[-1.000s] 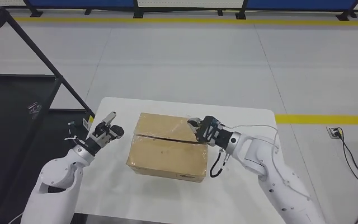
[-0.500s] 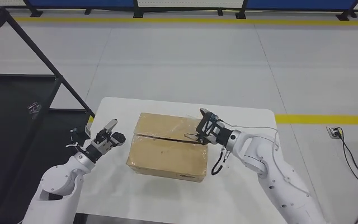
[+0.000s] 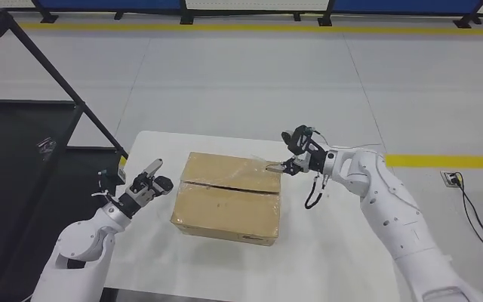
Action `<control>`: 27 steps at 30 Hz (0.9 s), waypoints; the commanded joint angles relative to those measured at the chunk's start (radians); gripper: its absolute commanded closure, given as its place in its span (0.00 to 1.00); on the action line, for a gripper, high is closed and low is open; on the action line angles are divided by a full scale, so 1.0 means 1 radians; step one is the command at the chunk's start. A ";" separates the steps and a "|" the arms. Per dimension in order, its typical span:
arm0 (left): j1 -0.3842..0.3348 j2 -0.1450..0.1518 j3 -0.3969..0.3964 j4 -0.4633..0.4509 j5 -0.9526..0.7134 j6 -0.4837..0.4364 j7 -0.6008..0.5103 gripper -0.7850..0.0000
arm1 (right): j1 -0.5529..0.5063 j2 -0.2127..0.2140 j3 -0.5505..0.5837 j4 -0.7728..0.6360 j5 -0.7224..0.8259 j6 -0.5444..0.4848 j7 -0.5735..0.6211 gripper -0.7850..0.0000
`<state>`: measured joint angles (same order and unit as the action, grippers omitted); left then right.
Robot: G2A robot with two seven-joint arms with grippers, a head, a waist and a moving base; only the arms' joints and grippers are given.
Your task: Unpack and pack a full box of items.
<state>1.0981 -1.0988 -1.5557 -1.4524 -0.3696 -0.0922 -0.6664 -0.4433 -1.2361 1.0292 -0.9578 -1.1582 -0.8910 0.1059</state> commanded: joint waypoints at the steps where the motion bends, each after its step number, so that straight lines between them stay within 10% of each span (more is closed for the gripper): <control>1: 0.002 0.001 -0.001 0.002 -0.002 -0.002 0.001 0.00 | -0.002 0.000 0.000 -0.049 -0.034 0.001 -0.002 0.00; 27: 0.010 0.006 0.000 -0.005 -0.012 -0.005 -0.001 0.00 | 0.080 -0.052 -0.102 0.059 0.176 0.100 0.324 0.02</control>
<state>1.1077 -1.0932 -1.5555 -1.4580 -0.3804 -0.0966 -0.6681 -0.3676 -1.2862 0.9312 -0.9053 -0.9852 -0.7893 0.4266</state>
